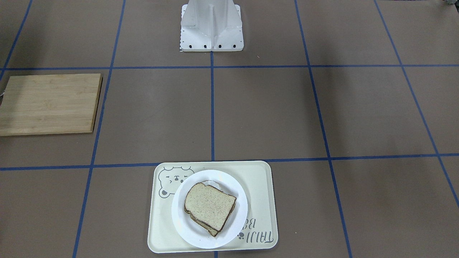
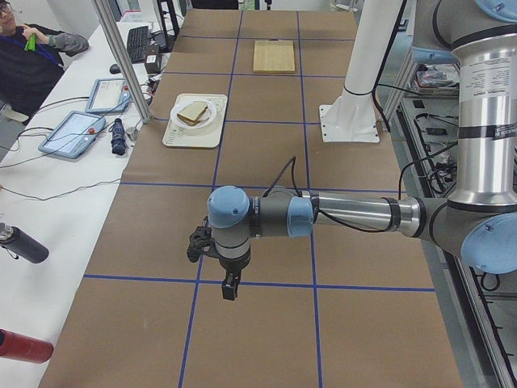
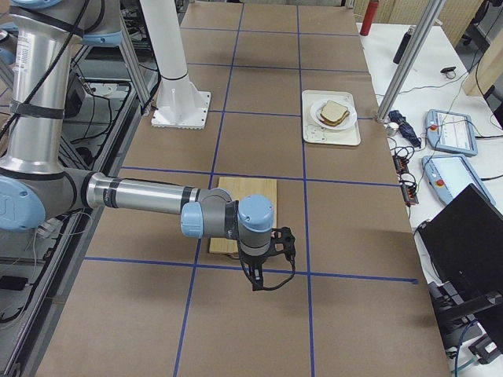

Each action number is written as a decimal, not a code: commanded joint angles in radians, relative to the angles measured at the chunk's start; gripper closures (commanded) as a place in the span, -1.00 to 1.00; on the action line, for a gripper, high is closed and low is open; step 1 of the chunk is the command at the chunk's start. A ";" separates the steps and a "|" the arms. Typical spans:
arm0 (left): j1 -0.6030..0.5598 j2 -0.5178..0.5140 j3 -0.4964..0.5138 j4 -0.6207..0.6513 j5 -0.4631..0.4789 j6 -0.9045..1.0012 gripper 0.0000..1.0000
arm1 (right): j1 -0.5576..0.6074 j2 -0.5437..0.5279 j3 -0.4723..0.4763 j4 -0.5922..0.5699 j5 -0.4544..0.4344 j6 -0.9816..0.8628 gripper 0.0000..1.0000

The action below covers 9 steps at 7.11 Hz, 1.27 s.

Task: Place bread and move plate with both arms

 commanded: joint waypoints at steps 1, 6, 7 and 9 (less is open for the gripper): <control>-0.001 0.063 -0.065 -0.002 -0.080 0.005 -0.96 | 0.005 -0.005 -0.003 0.001 -0.004 -0.003 -1.00; -0.004 0.099 -0.066 -0.002 -0.077 0.006 -0.96 | 0.079 -0.032 -0.046 -0.007 -0.018 -0.003 -1.00; -0.004 0.102 -0.058 0.000 -0.077 0.006 -0.96 | 0.090 -0.043 -0.043 -0.002 -0.035 -0.003 -1.00; -0.004 0.125 -0.061 -0.002 -0.071 0.006 -0.96 | 0.093 -0.045 -0.037 -0.002 -0.038 0.005 -1.00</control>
